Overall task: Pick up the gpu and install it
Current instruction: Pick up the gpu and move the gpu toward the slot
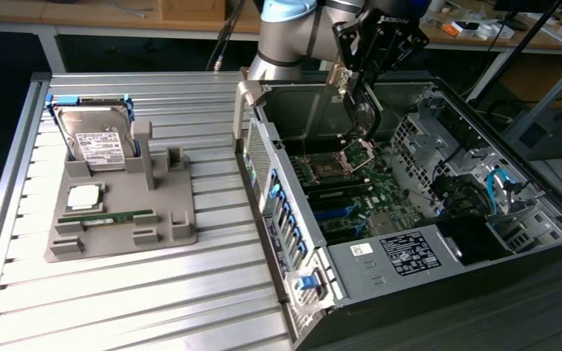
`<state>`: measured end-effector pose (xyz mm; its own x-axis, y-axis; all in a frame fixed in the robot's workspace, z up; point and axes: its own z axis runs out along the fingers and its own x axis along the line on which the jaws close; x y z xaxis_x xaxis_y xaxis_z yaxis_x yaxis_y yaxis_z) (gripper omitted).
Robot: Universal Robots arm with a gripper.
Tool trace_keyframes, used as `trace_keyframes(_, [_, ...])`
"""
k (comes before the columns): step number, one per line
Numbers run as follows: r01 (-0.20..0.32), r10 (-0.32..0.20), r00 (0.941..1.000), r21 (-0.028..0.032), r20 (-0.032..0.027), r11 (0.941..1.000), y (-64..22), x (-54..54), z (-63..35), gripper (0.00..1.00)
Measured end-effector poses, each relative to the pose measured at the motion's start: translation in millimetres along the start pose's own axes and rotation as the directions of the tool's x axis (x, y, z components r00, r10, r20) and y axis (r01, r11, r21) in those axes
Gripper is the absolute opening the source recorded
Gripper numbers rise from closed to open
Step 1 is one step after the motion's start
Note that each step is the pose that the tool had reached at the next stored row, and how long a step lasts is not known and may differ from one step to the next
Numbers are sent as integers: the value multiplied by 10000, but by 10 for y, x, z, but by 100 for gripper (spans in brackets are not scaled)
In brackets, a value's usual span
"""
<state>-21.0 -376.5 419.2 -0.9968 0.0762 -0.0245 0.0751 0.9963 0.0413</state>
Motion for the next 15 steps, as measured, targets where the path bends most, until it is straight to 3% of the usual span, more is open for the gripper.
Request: trace_keyframes(15, [1,-1,10000,33,2,10000,7,-133,24,27])
